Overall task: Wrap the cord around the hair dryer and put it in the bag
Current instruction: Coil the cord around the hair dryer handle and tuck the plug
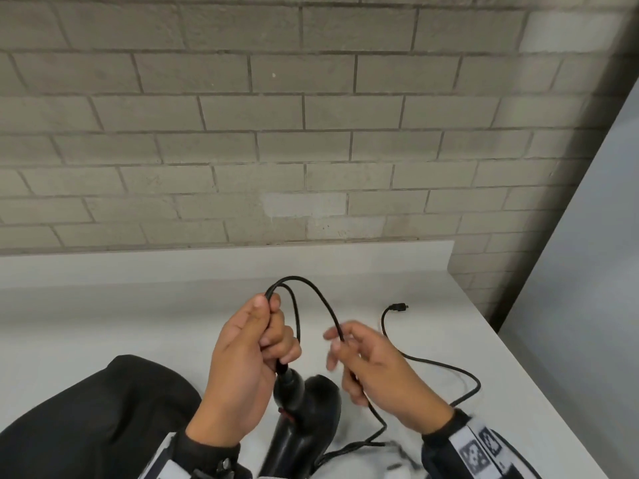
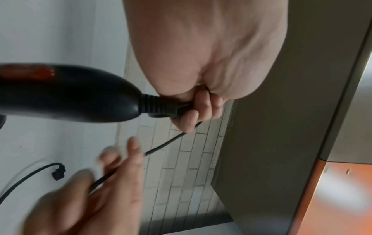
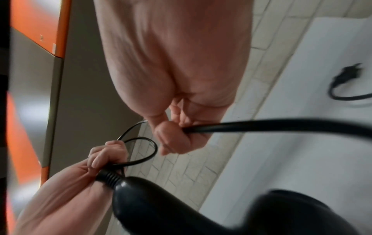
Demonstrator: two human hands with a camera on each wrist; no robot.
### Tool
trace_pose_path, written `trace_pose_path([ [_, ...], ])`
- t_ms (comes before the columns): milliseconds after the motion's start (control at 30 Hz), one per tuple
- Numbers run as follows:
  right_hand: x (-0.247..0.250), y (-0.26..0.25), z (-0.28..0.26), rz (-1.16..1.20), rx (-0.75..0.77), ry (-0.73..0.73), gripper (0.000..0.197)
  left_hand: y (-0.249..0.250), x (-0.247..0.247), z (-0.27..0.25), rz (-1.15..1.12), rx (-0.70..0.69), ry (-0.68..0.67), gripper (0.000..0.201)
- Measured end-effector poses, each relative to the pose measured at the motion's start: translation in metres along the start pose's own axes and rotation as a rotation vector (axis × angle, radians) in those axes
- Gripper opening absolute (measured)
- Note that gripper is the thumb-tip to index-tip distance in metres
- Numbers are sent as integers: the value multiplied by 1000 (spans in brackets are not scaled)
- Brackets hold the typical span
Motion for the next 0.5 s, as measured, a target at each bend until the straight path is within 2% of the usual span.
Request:
trace_pose_path([
  [67,4,15,-17,-14,-80,-70,14,2,4,3,-6,-14,41,24],
  [133,10,26,-32,-52,-100,-69,12,3,6,3,-8,-18,67,25],
  [200,19,33,-42,-117,-43,29,6,2,6,3,-15,-20,82,25],
  [300,40,39,-49,-219,81,206,13,2,6,3,-34,-16,102,24],
  [400,55,42,-48,-305,138,360,23,1,7,4,-34,-4,100,25],
  [500,58,35,-40,-458,277,545,23,-1,4,2,-23,-6,78,25],
])
Point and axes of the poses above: each hand's wrist, its own z-axis towards the middle knuckle, its own x-axis out of the back of the hand, y = z × x, the point moved 3 cm from there along z, towards the middle knuckle, and after that the axes turned 14 degrees about y, right-handed, at the moved point
